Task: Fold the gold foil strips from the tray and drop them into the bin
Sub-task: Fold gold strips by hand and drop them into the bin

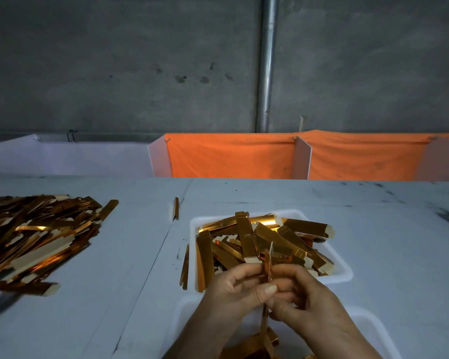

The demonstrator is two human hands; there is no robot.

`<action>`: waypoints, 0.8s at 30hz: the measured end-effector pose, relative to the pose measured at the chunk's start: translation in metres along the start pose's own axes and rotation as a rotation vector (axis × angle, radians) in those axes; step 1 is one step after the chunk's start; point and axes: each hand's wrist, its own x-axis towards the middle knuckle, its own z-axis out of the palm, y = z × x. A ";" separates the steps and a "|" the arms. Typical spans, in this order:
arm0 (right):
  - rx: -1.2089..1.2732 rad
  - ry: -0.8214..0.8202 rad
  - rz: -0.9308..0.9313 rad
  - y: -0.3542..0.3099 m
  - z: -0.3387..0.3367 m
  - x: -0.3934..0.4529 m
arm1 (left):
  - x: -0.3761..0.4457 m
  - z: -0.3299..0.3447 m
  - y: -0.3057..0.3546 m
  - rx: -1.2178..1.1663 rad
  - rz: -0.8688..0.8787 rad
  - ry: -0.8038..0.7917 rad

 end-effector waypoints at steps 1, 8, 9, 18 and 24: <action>0.029 -0.005 0.005 0.000 0.000 0.000 | 0.000 0.000 -0.001 0.030 0.003 0.006; -0.015 0.092 -0.129 -0.001 -0.002 -0.003 | -0.002 0.011 0.000 0.397 0.153 0.231; -0.013 0.128 -0.189 -0.002 -0.003 -0.005 | -0.003 0.012 0.002 0.459 0.194 0.276; 0.026 0.177 -0.332 -0.007 -0.010 -0.011 | -0.009 0.015 0.007 0.696 0.275 0.247; -0.176 0.217 -0.363 -0.007 -0.019 -0.011 | -0.009 0.013 0.012 0.702 0.227 0.069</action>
